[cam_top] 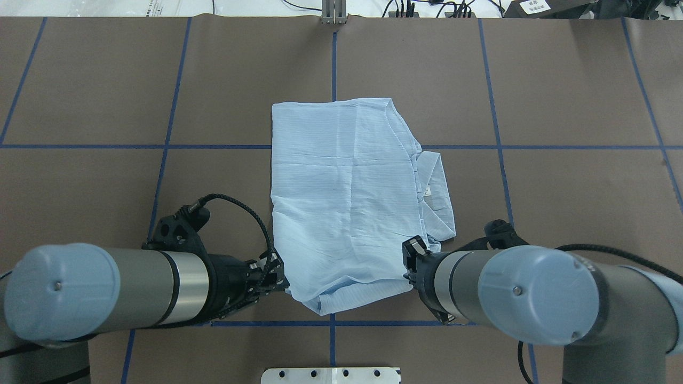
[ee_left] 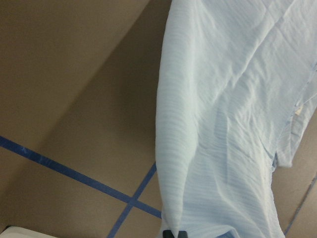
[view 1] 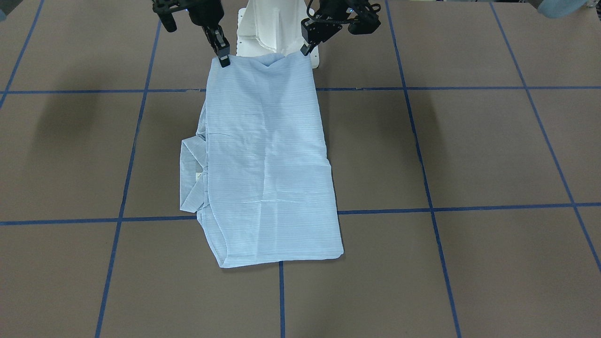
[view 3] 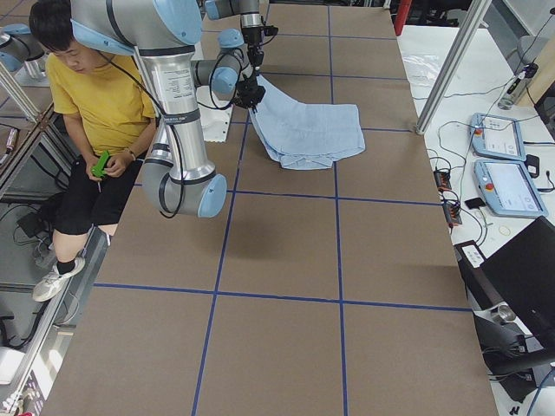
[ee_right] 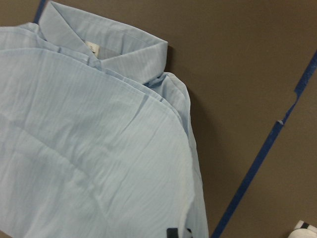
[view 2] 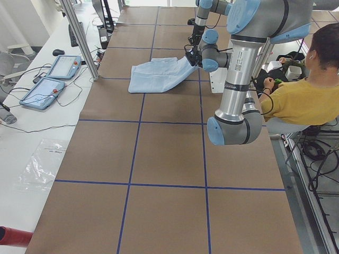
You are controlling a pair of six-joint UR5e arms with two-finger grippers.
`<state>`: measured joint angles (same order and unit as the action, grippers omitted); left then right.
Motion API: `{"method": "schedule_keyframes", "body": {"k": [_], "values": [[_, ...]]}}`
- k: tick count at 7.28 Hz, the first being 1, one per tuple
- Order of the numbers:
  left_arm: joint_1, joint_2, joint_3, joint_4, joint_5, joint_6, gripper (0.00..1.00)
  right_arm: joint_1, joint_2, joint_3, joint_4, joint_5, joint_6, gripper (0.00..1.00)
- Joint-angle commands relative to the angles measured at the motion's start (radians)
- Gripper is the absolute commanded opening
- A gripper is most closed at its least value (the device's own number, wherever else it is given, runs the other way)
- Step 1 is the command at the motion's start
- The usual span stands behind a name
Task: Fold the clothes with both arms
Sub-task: 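Lift the near edge with both grippers and fold it over toward the collar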
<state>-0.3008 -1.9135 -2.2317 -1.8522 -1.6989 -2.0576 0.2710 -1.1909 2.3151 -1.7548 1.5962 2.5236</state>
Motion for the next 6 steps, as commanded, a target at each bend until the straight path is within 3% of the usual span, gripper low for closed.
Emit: {"method": "schedule_keyframes", "body": {"k": [1,2,4,5,6], "values": [[-0.172,-0.074,0.102,0.008,-0.051,0.057,0.00,0.162,0.068,-0.040,-0.008,0.101,-0.040,0.00],[-0.249,-0.137,0.221,-0.004,-0.103,0.110,0.00,0.204,0.127,-0.125,-0.008,0.114,-0.105,0.00],[-0.357,-0.205,0.358,-0.015,-0.120,0.193,0.00,0.281,0.213,-0.315,0.024,0.116,-0.202,0.00],[-0.385,-0.235,0.466,-0.095,-0.120,0.201,0.00,0.313,0.246,-0.441,0.085,0.119,-0.257,0.00],[-0.412,-0.275,0.586,-0.181,-0.120,0.201,0.00,0.368,0.304,-0.568,0.112,0.180,-0.326,0.00]]}}
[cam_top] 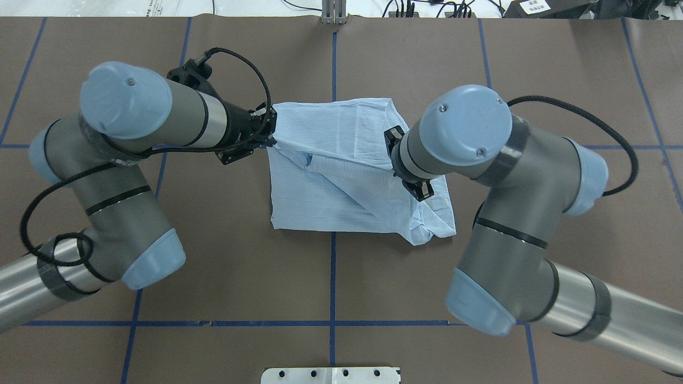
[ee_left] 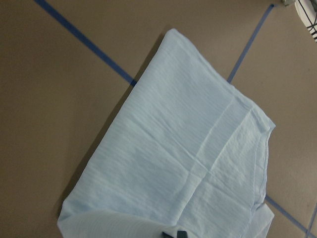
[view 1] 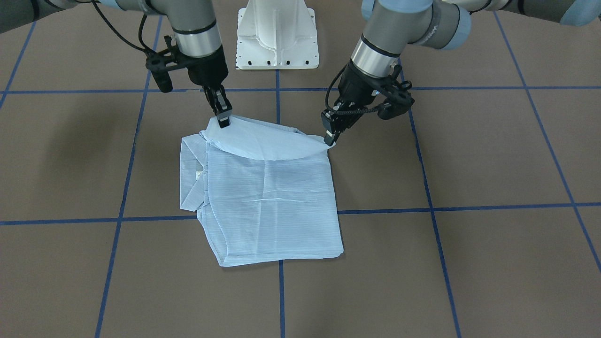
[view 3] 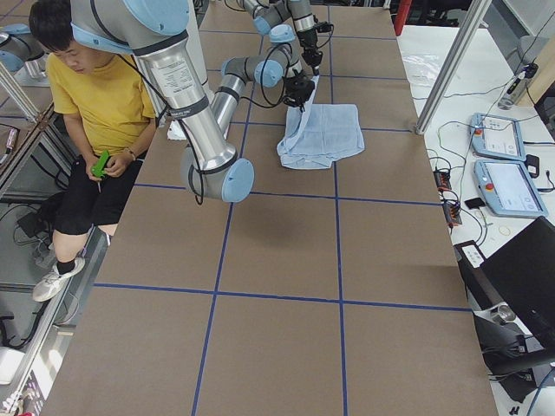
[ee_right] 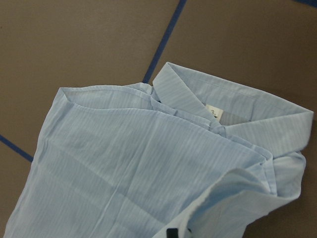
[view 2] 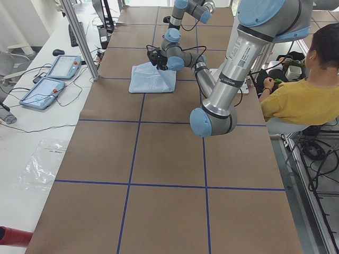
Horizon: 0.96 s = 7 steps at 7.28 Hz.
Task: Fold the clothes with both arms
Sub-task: 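Lift the near edge with both grippers and fold it over toward the collar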
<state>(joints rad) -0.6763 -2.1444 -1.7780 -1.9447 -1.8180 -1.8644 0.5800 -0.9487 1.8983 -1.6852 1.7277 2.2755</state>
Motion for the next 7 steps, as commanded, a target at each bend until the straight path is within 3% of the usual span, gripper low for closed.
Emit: {"method": "schedule_keyframes", "body": {"k": [1,3,4,7], "values": [[-0.048,-0.084,0.238,-0.147,-0.001,0.011,0.00,0.090,0.150,-0.329,0.086,0.082,-0.134,0.00],[-0.063,-0.120,0.427,-0.290,0.006,0.071,0.00,0.139,0.249,-0.615,0.267,0.096,-0.213,0.00],[-0.068,-0.139,0.501,-0.345,0.009,0.071,0.00,0.150,0.305,-0.728,0.297,0.098,-0.279,0.00],[-0.068,-0.190,0.610,-0.397,0.049,0.112,0.00,0.176,0.341,-0.873,0.427,0.096,-0.397,0.00]]}}
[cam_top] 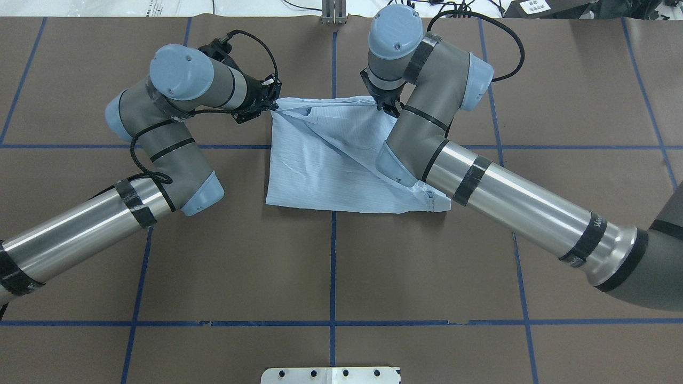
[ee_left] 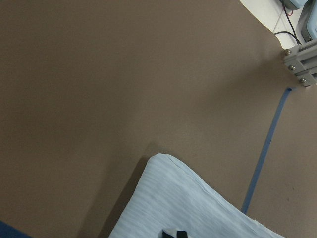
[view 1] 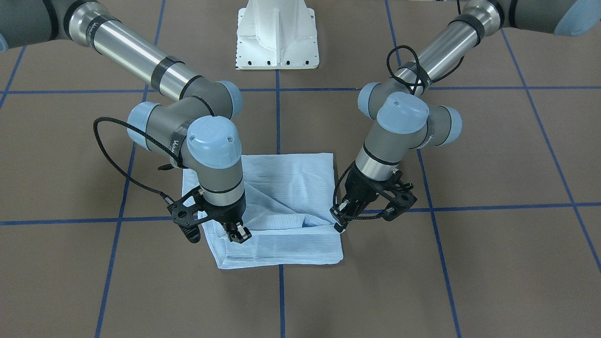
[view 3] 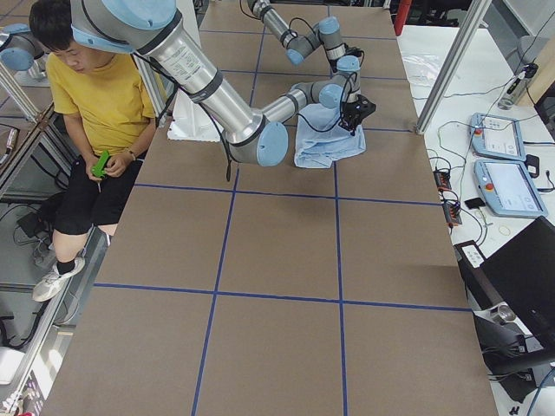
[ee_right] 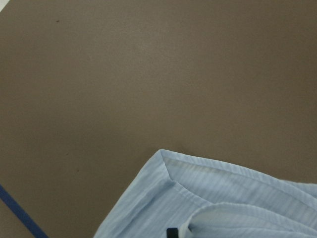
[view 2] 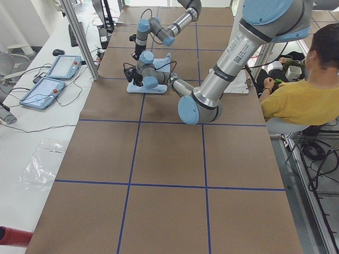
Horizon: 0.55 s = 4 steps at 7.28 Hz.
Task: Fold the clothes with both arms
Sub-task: 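Lift the near edge with both grippers and fold it over toward the collar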
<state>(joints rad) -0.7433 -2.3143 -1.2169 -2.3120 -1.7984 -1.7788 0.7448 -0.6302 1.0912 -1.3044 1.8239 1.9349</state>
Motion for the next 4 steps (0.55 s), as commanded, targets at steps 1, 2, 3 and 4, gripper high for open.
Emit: {"method": "schedule_keyframes", "body": {"k": [1,2,3,4], "values": [[-0.010,-0.025,0.069,-0.032,0.034,0.065,0.38,0.018,0.035,-0.085,0.065,-0.001,-0.106,0.62],[-0.036,-0.023,0.071,-0.032,0.033,0.117,0.58,0.043,0.059,-0.094,0.066,0.003,-0.149,1.00],[-0.039,-0.022,0.071,-0.032,0.033,0.119,0.75,0.045,0.063,-0.111,0.066,0.006,-0.165,1.00],[-0.045,-0.023,0.068,-0.033,0.031,0.122,0.75,0.048,0.063,-0.108,0.066,0.014,-0.172,1.00]]}}
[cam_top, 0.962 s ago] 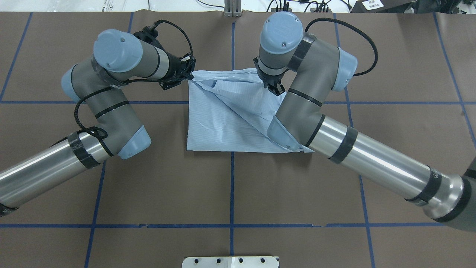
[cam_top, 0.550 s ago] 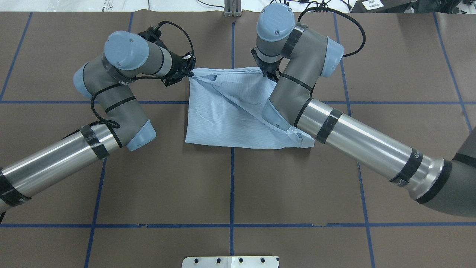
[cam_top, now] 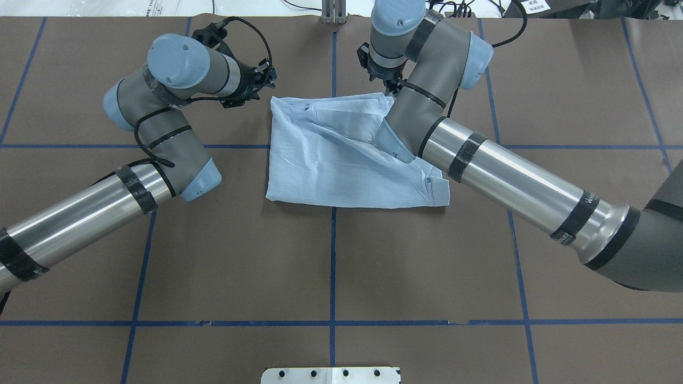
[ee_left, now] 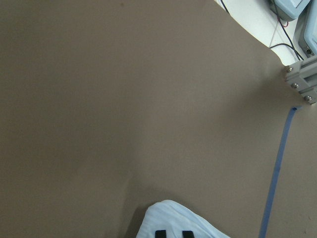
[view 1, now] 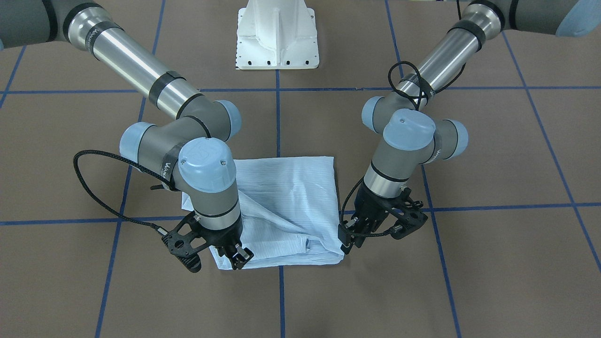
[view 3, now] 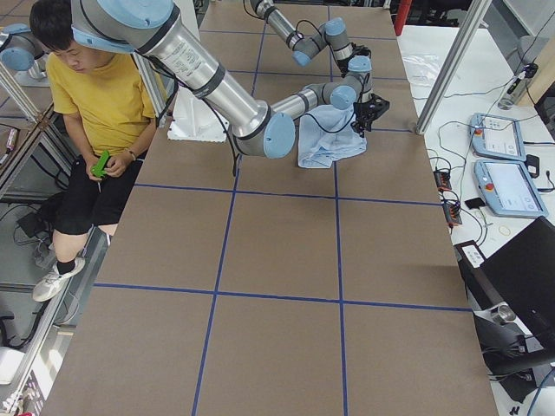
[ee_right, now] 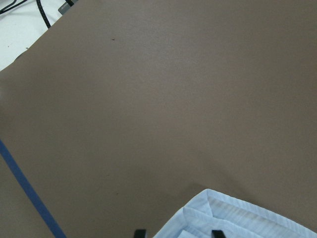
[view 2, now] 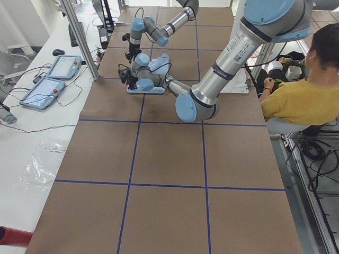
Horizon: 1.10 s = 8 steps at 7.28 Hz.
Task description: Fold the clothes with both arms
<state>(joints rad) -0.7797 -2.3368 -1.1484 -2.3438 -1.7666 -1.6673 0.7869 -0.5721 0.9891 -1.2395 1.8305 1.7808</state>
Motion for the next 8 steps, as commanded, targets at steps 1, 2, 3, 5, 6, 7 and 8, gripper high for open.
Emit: {"method": "schedule_keyframes", "body": {"k": [1,2,3,5,6,7,8], "values": [[-0.035,0.001,-0.007,-0.014,-0.031,0.035,0.74,0.018,0.005,0.000,0.002,0.021,-0.050,1.00],[-0.042,0.013,-0.014,-0.011,-0.090,0.094,0.74,0.052,-0.005,0.012,-0.005,0.089,-0.095,1.00],[-0.070,0.074,-0.092,-0.003,-0.152,0.178,0.74,0.096,-0.078,0.087,-0.014,0.181,-0.134,1.00],[-0.130,0.262,-0.270,0.005,-0.211,0.483,0.74,0.185,-0.252,0.259,-0.082,0.301,-0.330,1.00],[-0.169,0.328,-0.328,0.036,-0.241,0.608,0.74,0.236,-0.337,0.340,-0.134,0.337,-0.491,1.00],[-0.221,0.382,-0.367,0.070,-0.282,0.758,0.74,0.299,-0.395,0.388,-0.191,0.373,-0.640,1.00],[-0.290,0.436,-0.391,0.096,-0.333,0.893,0.74,0.377,-0.463,0.437,-0.240,0.407,-0.807,1.00]]}}
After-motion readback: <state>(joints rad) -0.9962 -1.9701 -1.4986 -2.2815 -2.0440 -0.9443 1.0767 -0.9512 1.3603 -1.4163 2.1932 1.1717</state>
